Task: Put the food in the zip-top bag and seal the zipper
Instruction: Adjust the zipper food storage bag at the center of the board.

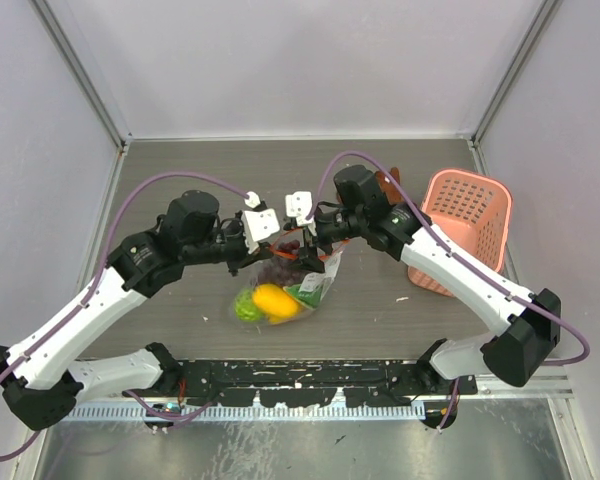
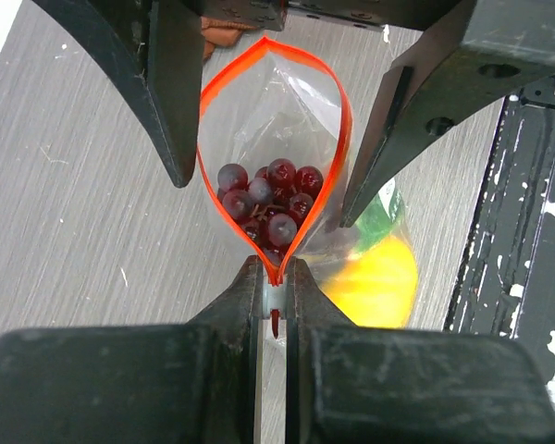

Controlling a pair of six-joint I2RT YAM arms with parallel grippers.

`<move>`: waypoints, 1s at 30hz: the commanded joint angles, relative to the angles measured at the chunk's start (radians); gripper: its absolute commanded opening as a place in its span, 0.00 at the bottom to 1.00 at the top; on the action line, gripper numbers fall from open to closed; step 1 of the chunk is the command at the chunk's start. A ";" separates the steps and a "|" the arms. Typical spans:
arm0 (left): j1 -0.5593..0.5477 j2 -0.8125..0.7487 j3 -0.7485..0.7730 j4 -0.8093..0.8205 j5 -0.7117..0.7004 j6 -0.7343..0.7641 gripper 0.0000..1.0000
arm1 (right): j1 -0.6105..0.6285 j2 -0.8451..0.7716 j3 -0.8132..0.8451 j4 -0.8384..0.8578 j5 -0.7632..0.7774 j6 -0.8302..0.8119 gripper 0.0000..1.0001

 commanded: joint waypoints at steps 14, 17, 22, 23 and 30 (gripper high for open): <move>-0.006 -0.034 0.022 0.110 0.080 -0.011 0.00 | -0.001 0.052 0.074 0.033 -0.088 0.005 0.78; -0.006 -0.035 0.027 0.107 0.079 -0.007 0.00 | -0.002 0.064 0.069 0.031 -0.087 0.004 0.67; -0.005 -0.037 0.021 0.104 0.064 -0.005 0.00 | -0.002 0.053 0.062 0.015 -0.055 0.000 0.46; -0.005 -0.037 0.020 0.106 0.063 -0.005 0.00 | -0.002 0.048 0.061 0.008 -0.047 -0.002 0.42; -0.005 -0.042 0.001 0.116 0.033 -0.029 0.00 | -0.003 0.016 0.065 -0.034 0.005 -0.008 0.01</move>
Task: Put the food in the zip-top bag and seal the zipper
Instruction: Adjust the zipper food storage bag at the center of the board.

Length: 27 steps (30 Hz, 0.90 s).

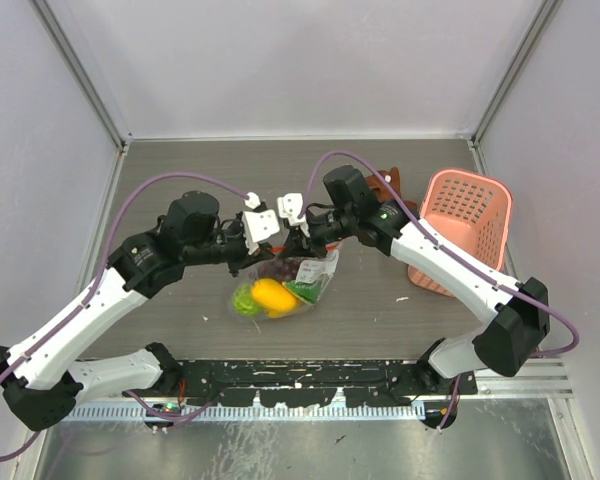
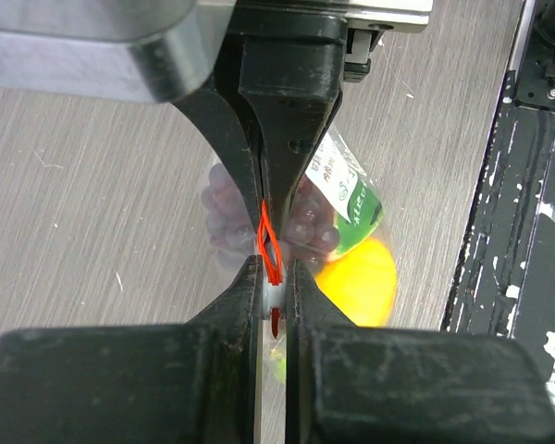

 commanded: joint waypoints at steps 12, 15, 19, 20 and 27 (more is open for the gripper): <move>0.010 -0.142 -0.176 0.364 -0.180 -0.264 0.53 | -0.004 -0.145 0.003 0.010 0.157 0.036 0.01; 0.037 -0.167 -0.256 0.451 -0.148 -0.347 0.57 | -0.005 -0.155 -0.007 0.011 0.176 0.047 0.01; 0.078 -0.186 -0.359 0.590 -0.096 -0.434 0.67 | -0.005 -0.167 -0.024 0.015 0.181 0.055 0.01; 0.089 -0.185 -0.381 0.629 -0.077 -0.455 0.68 | -0.003 -0.168 -0.026 0.015 0.185 0.057 0.01; 0.158 -0.130 -0.491 0.878 0.068 -0.541 0.69 | -0.005 -0.164 -0.028 0.003 0.187 0.058 0.01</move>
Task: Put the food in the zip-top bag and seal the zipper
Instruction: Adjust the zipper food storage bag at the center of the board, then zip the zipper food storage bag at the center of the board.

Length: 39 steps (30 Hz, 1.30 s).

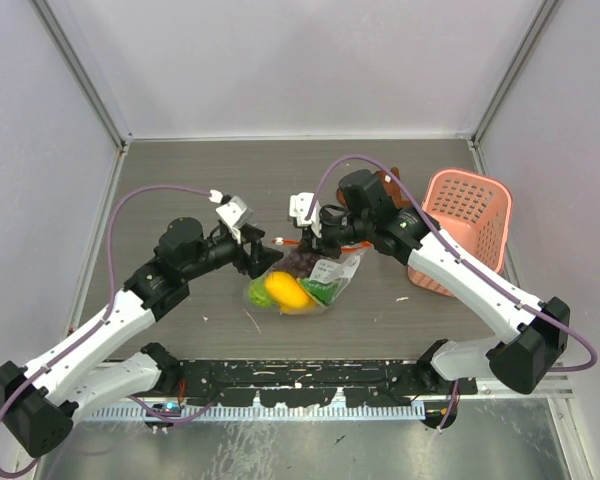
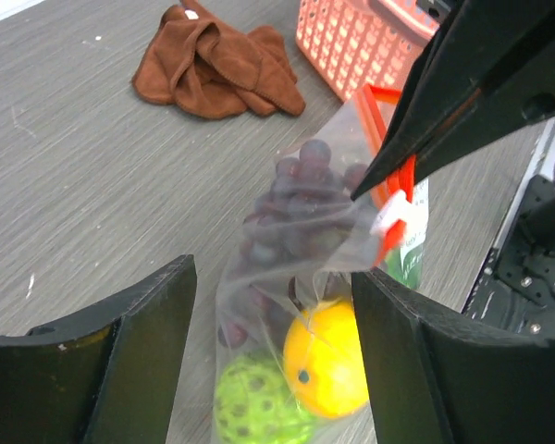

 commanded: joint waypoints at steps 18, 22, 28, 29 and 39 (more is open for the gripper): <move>0.049 0.114 -0.088 0.456 0.343 -0.078 0.00 | -0.003 -0.045 0.015 0.078 -0.002 0.054 0.12; 0.049 0.102 -0.094 0.445 0.345 -0.050 0.00 | -0.001 -0.039 0.042 0.076 -0.043 0.077 0.35; 0.049 0.092 -0.084 0.415 0.347 -0.020 0.00 | 0.016 -0.025 0.093 0.105 -0.083 0.092 0.44; 0.049 0.090 -0.082 0.413 0.350 -0.019 0.00 | 0.020 -0.019 0.101 0.106 -0.088 0.092 0.45; 0.049 0.069 -0.078 0.397 0.351 -0.010 0.00 | 0.065 0.045 0.144 0.140 -0.111 0.086 0.42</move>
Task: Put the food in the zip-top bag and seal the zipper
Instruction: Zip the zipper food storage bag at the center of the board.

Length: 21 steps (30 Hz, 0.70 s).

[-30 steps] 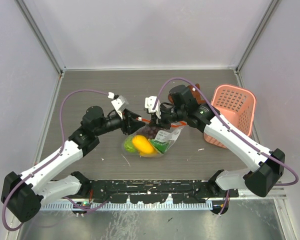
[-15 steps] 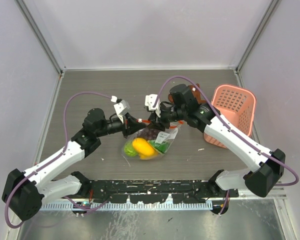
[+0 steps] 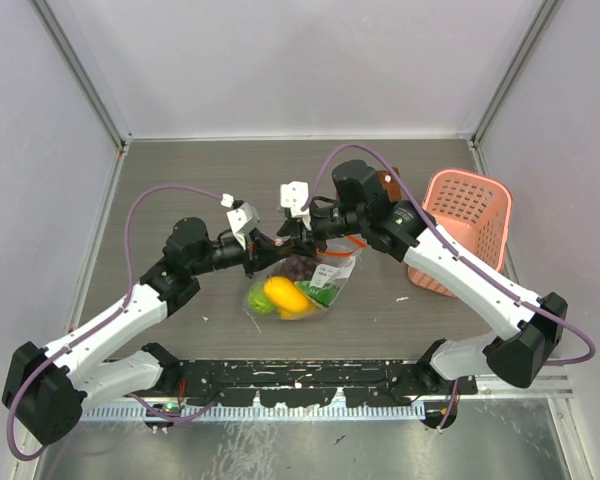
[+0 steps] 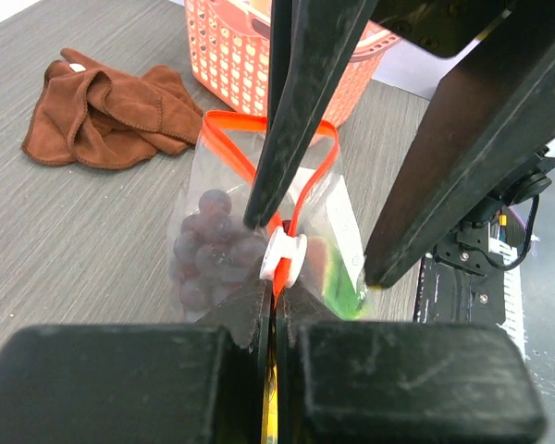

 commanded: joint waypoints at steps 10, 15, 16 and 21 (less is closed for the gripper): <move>0.004 -0.056 0.023 0.046 0.018 0.018 0.00 | 0.019 0.032 0.032 0.035 0.032 -0.021 0.18; 0.005 -0.071 0.017 0.051 0.017 0.020 0.00 | 0.017 0.004 0.006 -0.016 0.108 -0.056 0.07; 0.005 -0.072 0.017 0.054 0.017 0.018 0.00 | 0.018 0.002 0.005 -0.030 0.117 -0.061 0.05; 0.004 -0.083 0.013 0.056 0.006 0.016 0.00 | 0.014 -0.011 -0.005 -0.063 0.160 -0.072 0.01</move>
